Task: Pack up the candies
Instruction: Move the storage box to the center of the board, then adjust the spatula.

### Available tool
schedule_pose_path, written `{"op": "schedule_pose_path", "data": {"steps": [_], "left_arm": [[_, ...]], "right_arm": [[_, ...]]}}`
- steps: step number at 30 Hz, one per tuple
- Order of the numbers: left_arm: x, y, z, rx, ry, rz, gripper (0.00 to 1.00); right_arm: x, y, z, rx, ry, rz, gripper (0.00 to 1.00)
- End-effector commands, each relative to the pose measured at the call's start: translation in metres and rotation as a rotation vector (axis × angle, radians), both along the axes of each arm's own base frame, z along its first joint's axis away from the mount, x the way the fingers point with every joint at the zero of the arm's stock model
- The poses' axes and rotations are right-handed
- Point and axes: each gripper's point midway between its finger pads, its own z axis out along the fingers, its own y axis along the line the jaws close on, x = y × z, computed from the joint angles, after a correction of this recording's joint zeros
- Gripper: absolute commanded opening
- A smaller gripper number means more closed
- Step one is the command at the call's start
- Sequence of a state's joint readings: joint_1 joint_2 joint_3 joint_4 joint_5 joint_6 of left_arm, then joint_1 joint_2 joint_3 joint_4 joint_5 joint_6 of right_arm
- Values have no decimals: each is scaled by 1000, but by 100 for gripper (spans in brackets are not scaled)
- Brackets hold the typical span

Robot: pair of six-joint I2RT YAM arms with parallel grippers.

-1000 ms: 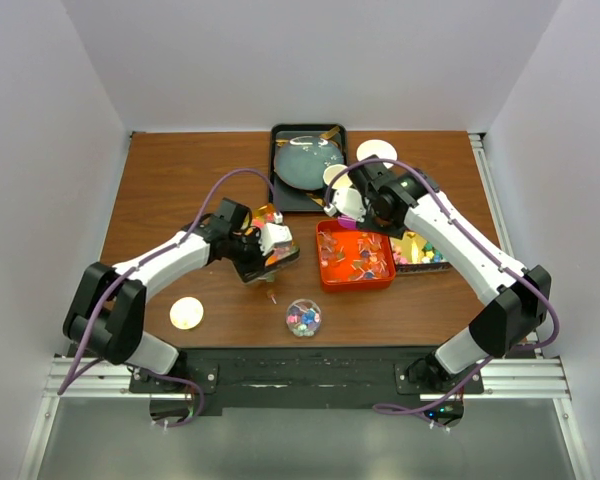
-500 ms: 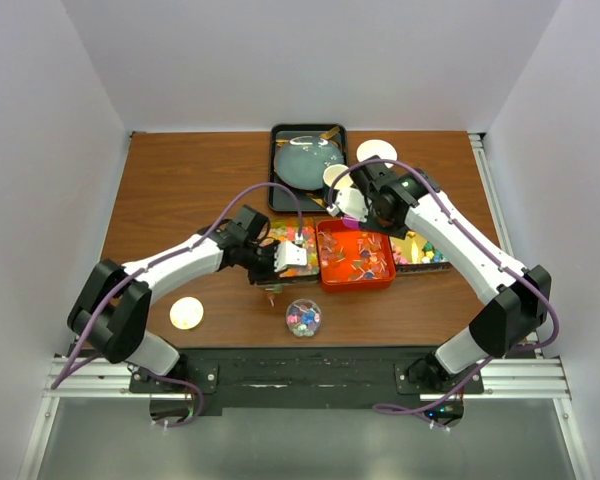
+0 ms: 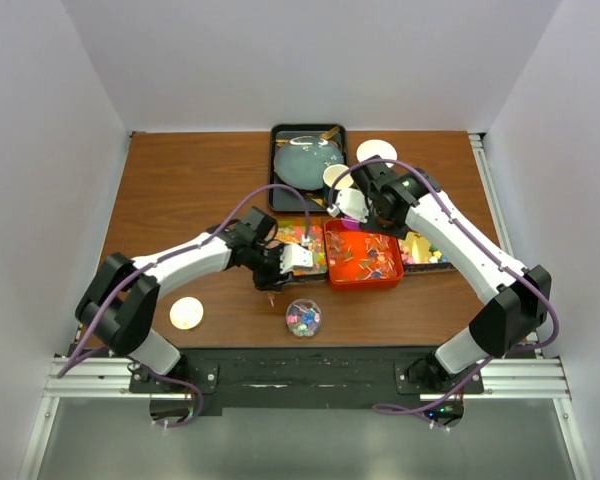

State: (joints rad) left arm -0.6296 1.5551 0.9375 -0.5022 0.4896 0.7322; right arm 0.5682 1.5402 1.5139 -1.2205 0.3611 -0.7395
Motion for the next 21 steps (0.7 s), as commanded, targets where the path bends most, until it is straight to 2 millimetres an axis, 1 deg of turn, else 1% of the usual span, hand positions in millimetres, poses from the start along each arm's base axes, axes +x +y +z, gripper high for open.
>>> {"op": "schedule_pose_path", "data": {"steps": [1, 2, 3, 4, 5, 6, 7, 8, 9, 10, 11, 12, 13, 14, 15, 16, 17, 18, 21], "left_arm": [[14, 15, 58, -166, -6, 167, 55], [22, 22, 72, -215, 13, 265, 57], [28, 17, 88, -287, 21, 281, 62], [33, 16, 97, -329, 36, 311, 64], [39, 18, 106, -381, 99, 400, 65], [42, 8, 124, -481, 136, 372, 67], [43, 4, 133, -538, 187, 381, 67], [56, 4, 146, -628, 266, 444, 67], [46, -2, 154, -698, 377, 401, 68], [48, -3, 160, -753, 425, 398, 68], [46, -2, 166, -798, 601, 481, 68], [45, -4, 173, -885, 555, 407, 69], [42, -4, 178, -922, 575, 401, 69], [41, -3, 181, -947, 650, 438, 70], [42, -3, 182, -977, 622, 432, 71], [43, -2, 182, -980, 631, 440, 72], [44, -2, 180, -979, 639, 450, 72], [46, -3, 178, -976, 643, 459, 72], [51, -2, 173, -968, 662, 498, 72]], "right_arm": [[-9, 6, 12, 72, -3, 70, 0], [-3, 11, 15, 94, -37, 88, 0], [-2, 13, 15, 112, -51, 97, 0], [-6, 18, 15, 153, -50, 117, 0], [-5, 25, 15, 184, -59, 145, 0], [-7, 30, 13, 214, -55, 163, 0], [-13, 41, 15, 279, -46, 196, 0], [-11, 47, 19, 315, -67, 224, 0], [-15, 51, 14, 335, -59, 243, 0], [-16, 57, 14, 360, -67, 270, 0], [-13, 65, 22, 401, -114, 303, 0], [-12, 68, 23, 411, -132, 318, 0], [-13, 74, 19, 415, -136, 337, 0], [-9, 79, 19, 414, -144, 346, 0], [-9, 86, 20, 411, -139, 369, 0], [-9, 90, 19, 406, -126, 379, 0], [-8, 94, 11, 395, -95, 371, 0], [-6, 101, 17, 407, -101, 378, 0], [-7, 118, 16, 424, -89, 403, 0]]}}
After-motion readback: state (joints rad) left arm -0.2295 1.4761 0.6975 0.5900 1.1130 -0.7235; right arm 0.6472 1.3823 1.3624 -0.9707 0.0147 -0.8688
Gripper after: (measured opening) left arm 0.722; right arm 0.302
